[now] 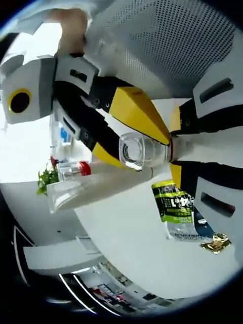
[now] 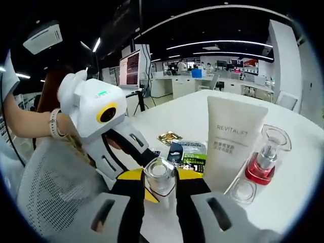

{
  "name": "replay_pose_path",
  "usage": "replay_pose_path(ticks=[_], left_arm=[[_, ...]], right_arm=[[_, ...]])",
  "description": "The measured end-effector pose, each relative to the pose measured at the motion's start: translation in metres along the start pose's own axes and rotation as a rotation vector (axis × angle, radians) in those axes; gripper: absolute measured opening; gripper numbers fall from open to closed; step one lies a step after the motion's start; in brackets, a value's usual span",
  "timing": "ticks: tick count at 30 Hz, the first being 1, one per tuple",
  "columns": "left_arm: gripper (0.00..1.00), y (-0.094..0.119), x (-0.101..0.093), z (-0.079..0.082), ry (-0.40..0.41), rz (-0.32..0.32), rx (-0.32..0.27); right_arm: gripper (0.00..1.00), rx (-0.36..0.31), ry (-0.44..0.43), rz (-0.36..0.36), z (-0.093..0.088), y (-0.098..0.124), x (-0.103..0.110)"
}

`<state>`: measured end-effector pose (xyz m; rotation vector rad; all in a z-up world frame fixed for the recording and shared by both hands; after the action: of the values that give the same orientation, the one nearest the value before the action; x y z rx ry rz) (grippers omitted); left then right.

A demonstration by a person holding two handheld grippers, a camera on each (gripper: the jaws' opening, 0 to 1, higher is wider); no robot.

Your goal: Arrange the skincare products in the storage area until every visible bottle or jar stands upright without overlapping.

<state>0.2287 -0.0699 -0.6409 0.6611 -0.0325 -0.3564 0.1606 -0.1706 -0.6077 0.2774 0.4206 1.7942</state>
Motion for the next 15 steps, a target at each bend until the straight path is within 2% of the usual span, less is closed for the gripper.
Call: replay_pose_path(ticks=[2,5,8,9,11,13,15], left_arm=[[0.17,0.0,0.001,0.0,0.018,0.001,-0.011],[0.17,0.0,0.003,-0.001,0.012,0.013,-0.007],[0.2,0.001,0.001,-0.001,0.01,0.013,-0.009],[0.2,0.001,0.0,-0.001,0.011,0.011,-0.008],[0.21,0.003,-0.001,-0.002,0.009,0.014,0.024],[0.21,0.01,-0.003,-0.004,0.002,0.044,0.093],[0.2,0.015,-0.007,-0.001,0.034,0.059,0.093]], right_arm=[[0.24,0.002,0.008,-0.003,0.0,0.0,0.0],[0.31,0.022,0.022,-0.002,-0.001,0.005,-0.001],[0.31,0.04,0.039,0.001,-0.004,0.016,-0.002],[0.31,0.065,0.055,0.007,-0.008,0.019,-0.003],[0.3,0.122,0.09,0.011,-0.015,0.023,-0.005],[0.27,0.143,0.116,0.008,-0.02,0.024,-0.007],[0.26,0.15,0.096,0.004,-0.022,0.023,-0.011]])
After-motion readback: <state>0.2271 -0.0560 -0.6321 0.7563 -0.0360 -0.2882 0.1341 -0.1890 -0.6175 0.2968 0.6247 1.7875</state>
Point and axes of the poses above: the point that each gripper's makers call its tool centre point, and the gripper's own axes: y roughly backward along the fingers, x roughly to its left, z roughly out of its top, the point moved 9 cm from there along y, roughly backward along the fingers, and after that the axes turned 14 degrees about -z, right-handed, at the moved point
